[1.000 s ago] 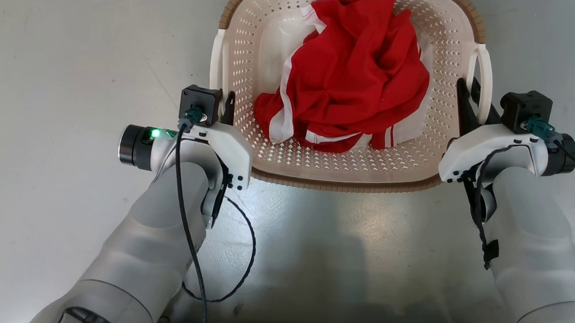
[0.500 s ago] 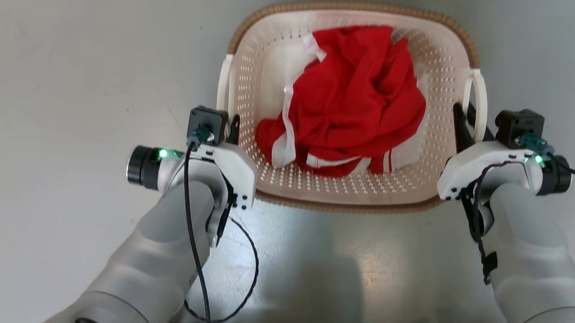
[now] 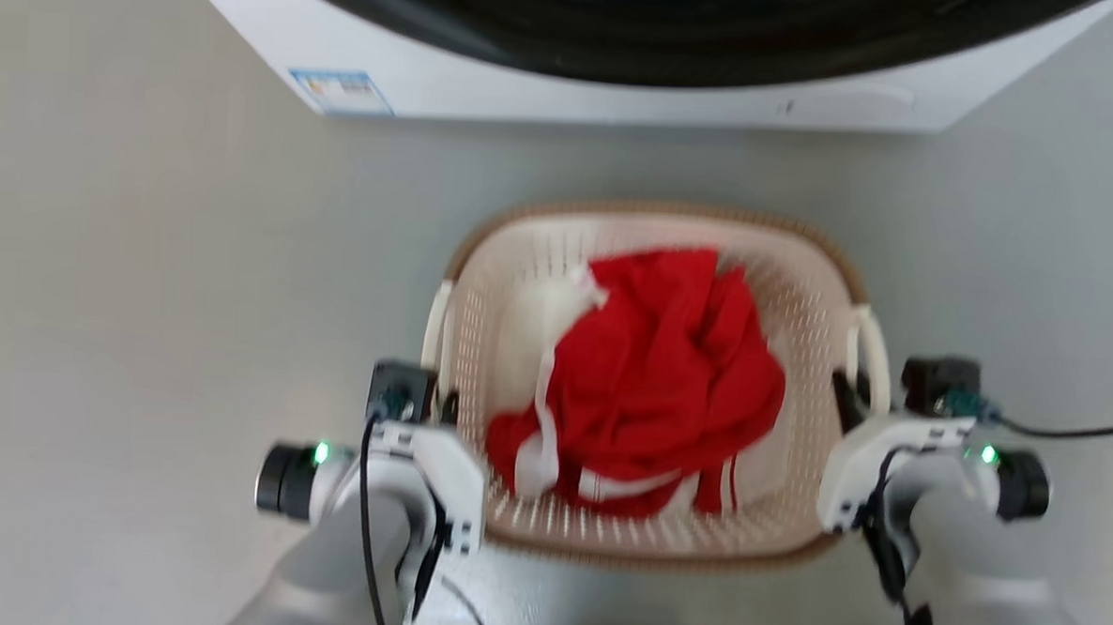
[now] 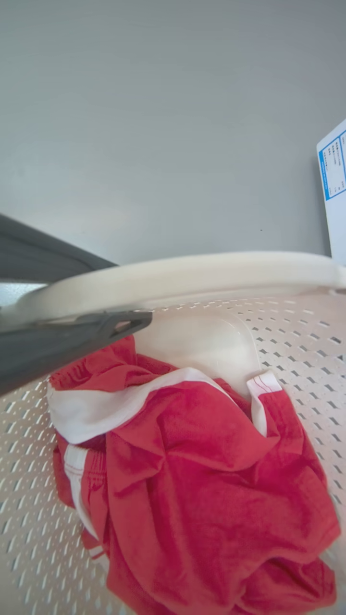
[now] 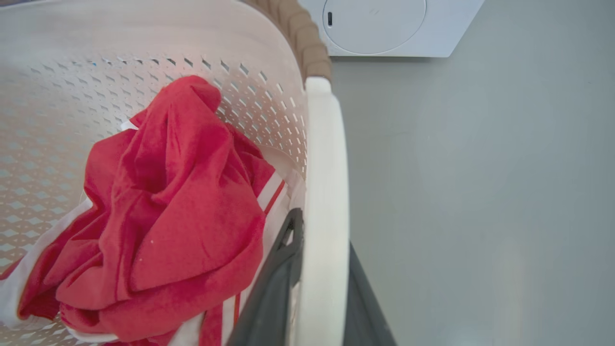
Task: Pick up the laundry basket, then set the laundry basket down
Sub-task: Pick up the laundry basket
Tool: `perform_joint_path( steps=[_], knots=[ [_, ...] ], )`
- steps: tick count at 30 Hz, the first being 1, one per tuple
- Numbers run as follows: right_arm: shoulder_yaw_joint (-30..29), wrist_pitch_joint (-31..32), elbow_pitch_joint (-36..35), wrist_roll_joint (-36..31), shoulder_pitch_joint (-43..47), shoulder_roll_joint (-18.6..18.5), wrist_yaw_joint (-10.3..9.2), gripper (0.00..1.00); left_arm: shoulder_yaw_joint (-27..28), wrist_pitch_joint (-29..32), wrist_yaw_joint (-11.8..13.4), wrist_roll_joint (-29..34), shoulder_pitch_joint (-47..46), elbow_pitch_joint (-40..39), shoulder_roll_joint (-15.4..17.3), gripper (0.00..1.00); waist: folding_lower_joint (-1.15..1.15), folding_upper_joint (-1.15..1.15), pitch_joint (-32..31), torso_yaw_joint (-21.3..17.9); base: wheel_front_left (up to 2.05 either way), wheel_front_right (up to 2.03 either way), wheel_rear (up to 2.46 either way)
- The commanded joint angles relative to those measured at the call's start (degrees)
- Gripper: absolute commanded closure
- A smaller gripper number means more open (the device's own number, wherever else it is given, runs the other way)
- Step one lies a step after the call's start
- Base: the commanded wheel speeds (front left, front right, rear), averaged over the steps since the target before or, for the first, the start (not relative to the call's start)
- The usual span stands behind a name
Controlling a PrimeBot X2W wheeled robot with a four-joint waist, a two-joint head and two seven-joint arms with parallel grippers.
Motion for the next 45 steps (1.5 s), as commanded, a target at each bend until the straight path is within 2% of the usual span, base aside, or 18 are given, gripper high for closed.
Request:
perform_joint_path(
  steps=[1,12,25,32,45],
  knots=[
    [2.8,0.4,0.5,1.0,3.2,0.7,0.42,1.0,0.1,-0.4,-0.3,-0.8,2.2,0.5,1.3,1.0,0.0,0.0,-5.8,0.1,0.0,0.0,0.0],
    [14.9,6.2,0.5,12.9,11.6,0.7,0.42,1.0,-4.1,2.7,-1.8,-6.1,10.8,3.6,1.3,1.0,0.0,0.0,-18.7,-0.2,0.0,0.0,0.0],
    [24.0,8.9,-0.7,22.2,18.3,0.7,0.42,1.0,-7.0,3.9,-2.8,-8.6,16.1,5.8,1.3,1.0,0.0,0.0,-28.1,-0.9,0.0,0.0,0.0],
    [27.4,9.1,-0.7,25.6,20.2,0.7,0.42,1.0,-8.2,4.2,-3.0,-9.5,18.1,6.6,1.3,1.0,0.0,0.0,-31.5,-1.3,0.0,0.0,0.0],
    [31.1,8.3,0.4,29.3,20.3,0.7,0.42,1.0,-9.7,4.2,-3.0,-10.4,18.0,7.2,1.3,1.0,0.0,0.0,-33.0,-1.1,0.0,0.0,0.0]
  ],
)
